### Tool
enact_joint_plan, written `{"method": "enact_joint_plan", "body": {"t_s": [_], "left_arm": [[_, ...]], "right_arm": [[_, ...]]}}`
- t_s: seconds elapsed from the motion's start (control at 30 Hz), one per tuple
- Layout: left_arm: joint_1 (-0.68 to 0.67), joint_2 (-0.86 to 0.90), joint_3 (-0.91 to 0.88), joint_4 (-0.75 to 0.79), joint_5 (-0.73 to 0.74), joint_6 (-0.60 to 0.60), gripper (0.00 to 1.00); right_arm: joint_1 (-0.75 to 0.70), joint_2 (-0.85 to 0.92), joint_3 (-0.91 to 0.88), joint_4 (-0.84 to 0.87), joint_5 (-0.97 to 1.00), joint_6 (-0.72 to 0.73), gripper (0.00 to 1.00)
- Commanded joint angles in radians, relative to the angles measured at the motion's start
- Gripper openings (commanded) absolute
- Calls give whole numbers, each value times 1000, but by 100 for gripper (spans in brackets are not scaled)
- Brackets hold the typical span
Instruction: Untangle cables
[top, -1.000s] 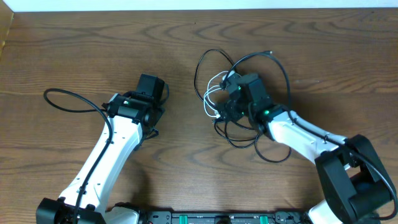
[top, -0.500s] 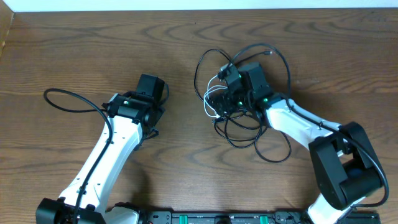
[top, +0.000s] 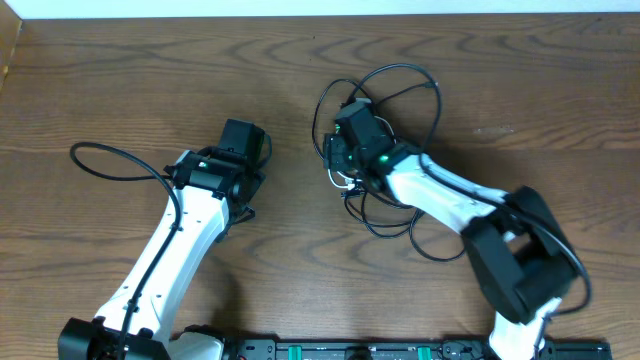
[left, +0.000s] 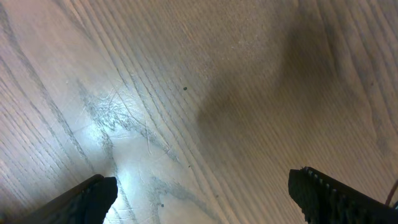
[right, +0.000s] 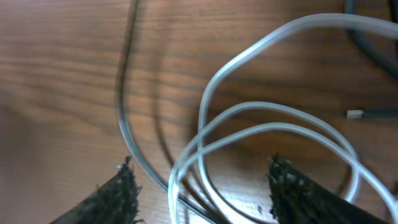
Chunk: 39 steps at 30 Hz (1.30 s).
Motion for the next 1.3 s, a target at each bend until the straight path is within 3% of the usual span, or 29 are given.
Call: {"method": "enact_joint_plan", "body": {"t_s": [0.0,0.2,0.37,0.67,1.27], "left_arm": [[5,4,6,-6,-24,-1,96],[5,4,6,-6,-24,-1,96],[5,4,6,-6,-24,-1,96],[5,4,6,-6,-24,-1,96],[5,4,6,-6,-24,-1,96]], "right_arm": [[27,98,123,-45,83,82,60],[76,202,283,-201,245,156,57],[77,218,293,-231,299,269,52],[77,270,293,-235,283,341,50],[78,314,292,-237,175,356,17]]}}
